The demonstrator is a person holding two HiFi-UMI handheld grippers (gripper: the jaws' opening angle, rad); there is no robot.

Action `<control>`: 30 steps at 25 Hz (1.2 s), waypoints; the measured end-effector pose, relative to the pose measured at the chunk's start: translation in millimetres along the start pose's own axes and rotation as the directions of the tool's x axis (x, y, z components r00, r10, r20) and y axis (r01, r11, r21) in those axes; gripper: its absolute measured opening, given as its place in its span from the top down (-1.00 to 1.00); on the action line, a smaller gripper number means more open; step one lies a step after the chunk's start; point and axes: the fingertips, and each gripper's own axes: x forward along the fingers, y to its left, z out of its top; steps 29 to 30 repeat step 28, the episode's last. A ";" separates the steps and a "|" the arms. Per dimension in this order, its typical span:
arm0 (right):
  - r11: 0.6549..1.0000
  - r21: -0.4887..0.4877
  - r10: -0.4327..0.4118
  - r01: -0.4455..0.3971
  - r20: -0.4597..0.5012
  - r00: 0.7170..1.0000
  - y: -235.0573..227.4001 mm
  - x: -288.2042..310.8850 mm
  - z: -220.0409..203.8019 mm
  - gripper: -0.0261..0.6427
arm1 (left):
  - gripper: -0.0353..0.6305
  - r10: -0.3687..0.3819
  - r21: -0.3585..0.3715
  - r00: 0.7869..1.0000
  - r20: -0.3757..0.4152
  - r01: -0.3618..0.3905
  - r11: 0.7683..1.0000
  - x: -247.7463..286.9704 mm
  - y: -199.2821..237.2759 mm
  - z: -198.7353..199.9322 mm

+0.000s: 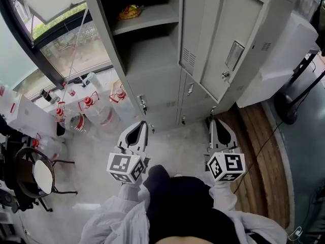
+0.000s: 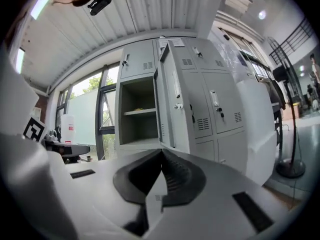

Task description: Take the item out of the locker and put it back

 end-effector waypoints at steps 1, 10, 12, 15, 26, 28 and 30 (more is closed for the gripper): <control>1.000 -0.010 0.006 -0.006 0.000 1.000 1.0 -2.0 1.0 0.92 | 0.87 0.000 0.002 1.000 -0.001 0.000 1.000 -0.8 -2.7 -0.5; 0.999 -0.014 0.047 -0.047 -0.033 0.998 4.8 -12.7 -8.3 0.93 | 0.86 -0.029 -0.003 0.999 0.019 0.029 1.000 -3.1 -27.0 -2.4; 0.998 -0.029 0.053 -0.054 -0.042 0.998 6.5 -12.5 -8.7 0.93 | 0.87 -0.027 -0.007 0.999 0.020 0.027 1.000 -3.5 -27.7 -2.8; 0.997 -0.034 0.062 -0.064 -0.049 0.997 9.5 -12.3 -9.7 0.93 | 0.87 -0.024 -0.008 0.999 0.022 0.025 1.000 -4.2 -27.8 -3.0; 0.997 -0.033 0.069 -0.071 -0.054 0.996 14.1 -6.6 -10.7 0.93 | 0.87 -0.028 0.010 1.000 0.013 0.028 1.000 -1.4 -27.2 -2.3; 0.997 -0.035 0.067 -0.069 -0.057 0.996 13.9 -5.8 -10.8 0.93 | 0.87 -0.028 0.009 1.000 0.013 0.028 1.000 -1.2 -26.7 -2.2; 0.997 -0.035 0.067 -0.069 -0.057 0.996 13.9 -5.8 -10.8 0.93 | 0.87 -0.028 0.009 1.000 0.013 0.028 1.000 -1.2 -26.7 -2.2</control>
